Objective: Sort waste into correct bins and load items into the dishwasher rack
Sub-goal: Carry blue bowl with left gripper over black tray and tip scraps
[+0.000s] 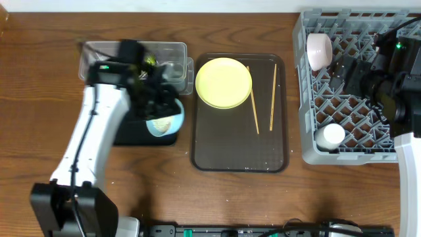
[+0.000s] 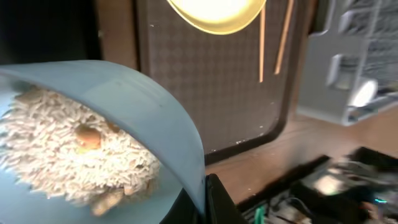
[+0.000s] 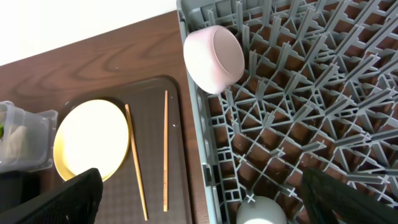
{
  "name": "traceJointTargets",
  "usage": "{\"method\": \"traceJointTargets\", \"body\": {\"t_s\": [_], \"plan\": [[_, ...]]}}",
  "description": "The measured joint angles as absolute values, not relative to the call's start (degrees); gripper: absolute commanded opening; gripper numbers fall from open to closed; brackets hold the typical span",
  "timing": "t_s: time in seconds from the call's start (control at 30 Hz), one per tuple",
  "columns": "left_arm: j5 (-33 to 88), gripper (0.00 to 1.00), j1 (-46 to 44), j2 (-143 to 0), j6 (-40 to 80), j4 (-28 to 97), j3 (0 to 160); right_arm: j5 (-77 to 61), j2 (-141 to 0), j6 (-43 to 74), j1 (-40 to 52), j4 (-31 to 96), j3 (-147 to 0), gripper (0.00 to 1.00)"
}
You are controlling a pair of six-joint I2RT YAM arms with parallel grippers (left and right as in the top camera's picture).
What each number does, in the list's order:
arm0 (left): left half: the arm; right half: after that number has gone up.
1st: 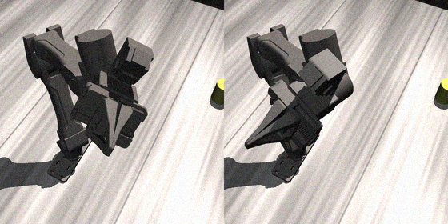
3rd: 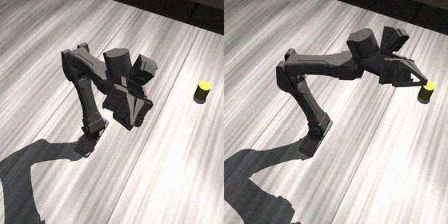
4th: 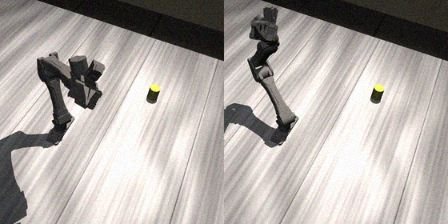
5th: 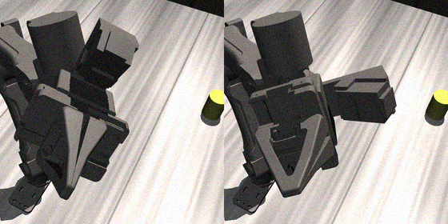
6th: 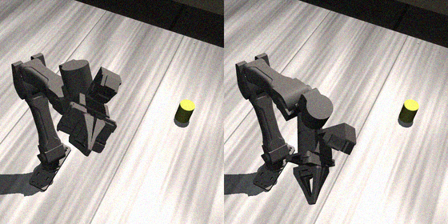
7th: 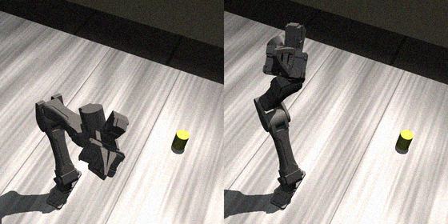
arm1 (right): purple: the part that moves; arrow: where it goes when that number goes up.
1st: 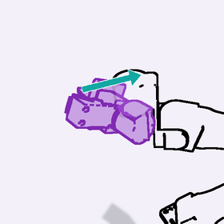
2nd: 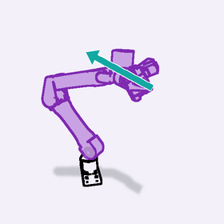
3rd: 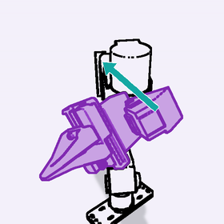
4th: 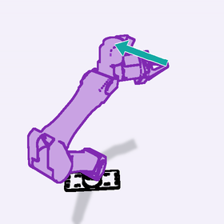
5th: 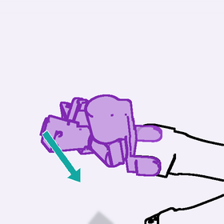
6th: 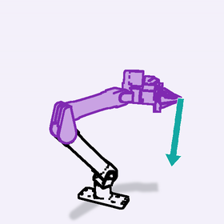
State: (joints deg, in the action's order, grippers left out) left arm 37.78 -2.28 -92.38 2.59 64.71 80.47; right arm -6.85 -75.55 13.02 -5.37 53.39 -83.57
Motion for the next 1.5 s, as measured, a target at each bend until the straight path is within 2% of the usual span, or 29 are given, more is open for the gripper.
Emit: {"method": "traceJointTargets", "body": {"t_s": [0.3, 0.77, 1.5], "plan": [[61.08, 0.06, 17.43, -94.87, -13.72, 60.42, 72.77, -6.85, -75.55, 13.02, -5.37, 53.36, -83.57, 0.99], [83.88, 0.06, 28.42, -110.0, -16.95, 58.02, 71.11, -6.66, -75.55, 13.02, -5.37, 53.39, -83.57, 0.99], [88.66, 0.06, 30.61, -112.79, -3.42, 62.59, 71.05, -6.66, -75.55, 13.02, -5.37, 53.36, -83.57, 0.99]]}}
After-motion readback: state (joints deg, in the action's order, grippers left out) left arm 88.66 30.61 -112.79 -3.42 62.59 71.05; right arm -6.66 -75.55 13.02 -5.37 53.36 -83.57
